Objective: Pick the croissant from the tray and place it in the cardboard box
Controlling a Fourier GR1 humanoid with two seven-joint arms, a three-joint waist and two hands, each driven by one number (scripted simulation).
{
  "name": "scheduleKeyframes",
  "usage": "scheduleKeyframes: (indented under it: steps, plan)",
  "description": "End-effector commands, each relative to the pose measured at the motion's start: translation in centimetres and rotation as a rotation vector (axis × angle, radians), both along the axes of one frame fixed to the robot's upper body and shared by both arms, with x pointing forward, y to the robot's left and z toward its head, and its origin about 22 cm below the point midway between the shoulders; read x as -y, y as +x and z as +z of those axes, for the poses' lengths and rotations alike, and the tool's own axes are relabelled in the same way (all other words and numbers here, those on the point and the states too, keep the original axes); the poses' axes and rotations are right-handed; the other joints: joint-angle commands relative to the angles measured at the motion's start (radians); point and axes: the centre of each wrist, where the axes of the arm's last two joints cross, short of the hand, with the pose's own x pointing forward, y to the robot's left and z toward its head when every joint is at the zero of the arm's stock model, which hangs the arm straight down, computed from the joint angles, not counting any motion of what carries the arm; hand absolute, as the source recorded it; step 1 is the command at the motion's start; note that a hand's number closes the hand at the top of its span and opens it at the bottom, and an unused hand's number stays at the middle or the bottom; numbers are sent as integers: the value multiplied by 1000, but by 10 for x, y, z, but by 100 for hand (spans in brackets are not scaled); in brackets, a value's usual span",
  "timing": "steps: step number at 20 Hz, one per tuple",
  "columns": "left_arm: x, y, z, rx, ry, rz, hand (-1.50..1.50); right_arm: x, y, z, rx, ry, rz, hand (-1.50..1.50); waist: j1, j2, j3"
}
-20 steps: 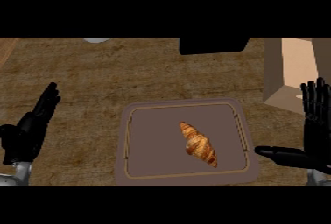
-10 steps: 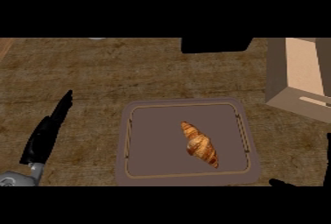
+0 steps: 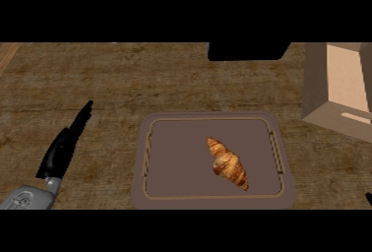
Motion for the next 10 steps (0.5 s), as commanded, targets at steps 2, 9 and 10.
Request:
scheduleKeyframes:
  steps: [2, 9, 10]
  plan:
    - [14, 3, -8, -7, 1, -5, 0, -28, -18, 27, -41, -136, -57, -150, 17, 1, 0]
    - [-6, 5, -19, 0, 4, -15, 0, -73, -18, 54, -134, -216, -165, -150, 27, 4, 0]
    - [-5, 9, -1, -2, -1, -32, 0, -65, -18, 59, -166, -249, -179, -150, 29, 2, 1]
